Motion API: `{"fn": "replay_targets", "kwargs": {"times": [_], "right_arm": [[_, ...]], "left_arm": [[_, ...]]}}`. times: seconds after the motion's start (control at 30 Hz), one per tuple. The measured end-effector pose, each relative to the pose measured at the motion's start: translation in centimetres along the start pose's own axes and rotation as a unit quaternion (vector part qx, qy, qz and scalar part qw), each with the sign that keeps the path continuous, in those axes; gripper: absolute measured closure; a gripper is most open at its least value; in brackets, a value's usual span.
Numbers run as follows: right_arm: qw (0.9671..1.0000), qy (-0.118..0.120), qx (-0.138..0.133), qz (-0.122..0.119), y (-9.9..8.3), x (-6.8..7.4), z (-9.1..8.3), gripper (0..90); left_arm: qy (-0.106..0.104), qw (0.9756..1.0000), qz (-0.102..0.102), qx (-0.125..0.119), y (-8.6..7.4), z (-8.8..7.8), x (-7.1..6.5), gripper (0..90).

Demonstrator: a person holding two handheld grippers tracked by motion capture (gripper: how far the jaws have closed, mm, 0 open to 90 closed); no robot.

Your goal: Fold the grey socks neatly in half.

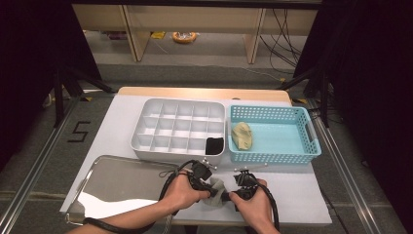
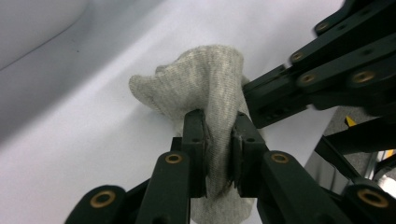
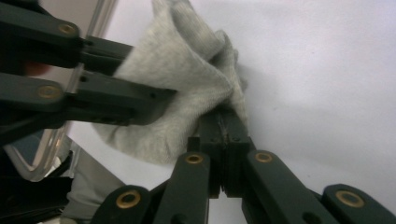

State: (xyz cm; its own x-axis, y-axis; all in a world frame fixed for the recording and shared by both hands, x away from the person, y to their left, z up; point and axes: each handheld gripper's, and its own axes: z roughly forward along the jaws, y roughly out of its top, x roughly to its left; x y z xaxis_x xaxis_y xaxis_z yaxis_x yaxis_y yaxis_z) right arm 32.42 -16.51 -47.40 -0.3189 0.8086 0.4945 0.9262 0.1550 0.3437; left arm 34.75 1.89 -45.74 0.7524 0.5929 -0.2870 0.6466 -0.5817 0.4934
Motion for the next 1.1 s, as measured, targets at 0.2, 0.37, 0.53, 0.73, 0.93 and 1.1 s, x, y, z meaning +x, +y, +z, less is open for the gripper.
{"fn": "replay_targets", "kwargs": {"times": [0.2, 0.37, 0.53, 0.73, 0.93, 1.1], "right_arm": [[0.9987, 0.011, -0.048, 0.015, 0.9, 1.3, -3.2, 85.4], [0.9978, 0.004, -0.066, -0.012, 2.8, 1.6, -3.1, 77.5], [0.9994, -0.008, -0.028, 0.02, 3.2, 2.1, -2.0, 75.6], [0.9993, -0.032, -0.02, 0.009, 3.4, 1.9, -1.4, 82.2], [0.9992, -0.032, -0.001, 0.025, 3.4, 1.5, -1.1, 86.9], [0.9992, -0.038, -0.006, 0.007, 3.1, 1.3, -1.2, 87.8]], "left_arm": [[0.004, 1.0, 0.003, 0.0, 0.0, 0.1, -0.3, 77.5], [0.011, 0.9999, 0.005, 0.003, 0.0, 0.1, -0.4, 76.9], [0.01, 0.9999, 0.011, 0.0, 0.0, 0.2, -0.4, 76.2], [0.014, 0.9998, 0.017, -0.002, -0.1, 0.3, -0.8, 74.9], [0.008, 0.9997, 0.022, -0.008, -0.2, 0.3, -0.7, 72.8], [-0.028, 0.9994, -0.002, -0.021, -0.2, -0.1, -0.2, 65.4]]}}
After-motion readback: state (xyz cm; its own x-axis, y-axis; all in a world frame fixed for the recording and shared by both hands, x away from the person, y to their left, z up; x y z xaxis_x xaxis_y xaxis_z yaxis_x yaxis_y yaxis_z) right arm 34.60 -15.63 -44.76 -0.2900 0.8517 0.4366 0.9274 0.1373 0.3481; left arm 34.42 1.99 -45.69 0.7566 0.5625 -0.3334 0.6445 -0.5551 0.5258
